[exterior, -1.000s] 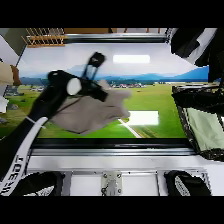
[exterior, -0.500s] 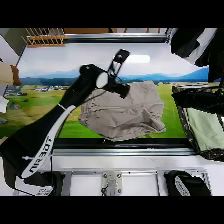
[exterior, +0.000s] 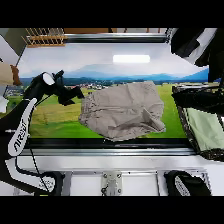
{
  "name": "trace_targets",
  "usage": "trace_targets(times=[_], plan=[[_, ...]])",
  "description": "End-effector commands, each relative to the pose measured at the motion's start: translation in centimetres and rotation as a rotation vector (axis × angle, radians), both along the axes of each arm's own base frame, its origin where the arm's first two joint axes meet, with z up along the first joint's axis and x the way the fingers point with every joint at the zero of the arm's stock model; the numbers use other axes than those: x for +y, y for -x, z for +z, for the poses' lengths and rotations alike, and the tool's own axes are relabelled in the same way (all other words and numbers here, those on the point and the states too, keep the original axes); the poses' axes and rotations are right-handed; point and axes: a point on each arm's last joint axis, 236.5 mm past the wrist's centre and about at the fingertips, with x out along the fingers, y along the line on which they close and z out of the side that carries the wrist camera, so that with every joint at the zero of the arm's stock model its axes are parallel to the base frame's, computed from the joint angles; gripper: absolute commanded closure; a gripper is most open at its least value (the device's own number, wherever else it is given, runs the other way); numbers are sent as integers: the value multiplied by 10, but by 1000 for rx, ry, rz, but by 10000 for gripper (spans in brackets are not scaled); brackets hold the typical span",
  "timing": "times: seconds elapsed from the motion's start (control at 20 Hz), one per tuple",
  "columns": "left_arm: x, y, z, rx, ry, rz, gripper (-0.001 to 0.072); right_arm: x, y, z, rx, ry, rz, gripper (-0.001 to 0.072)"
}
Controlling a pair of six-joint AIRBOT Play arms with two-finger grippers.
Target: Fold the clothes and pants, and hang the long-sleeved shirts on hangers.
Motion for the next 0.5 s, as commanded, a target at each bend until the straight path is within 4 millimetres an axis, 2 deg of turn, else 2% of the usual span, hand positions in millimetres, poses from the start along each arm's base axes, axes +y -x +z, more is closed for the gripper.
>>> trace_targets(times=[0.0,0.15,0.45], plan=[[20,9,-36,101,182,157,24,0,0,0,0,0,1,705],[6,12,-47,117,203,104,24,0,0,-1,3,-1,0,705],[-46,7,-54,132,200,-42,24,0,-3,-6,20,-5,-2,705]])
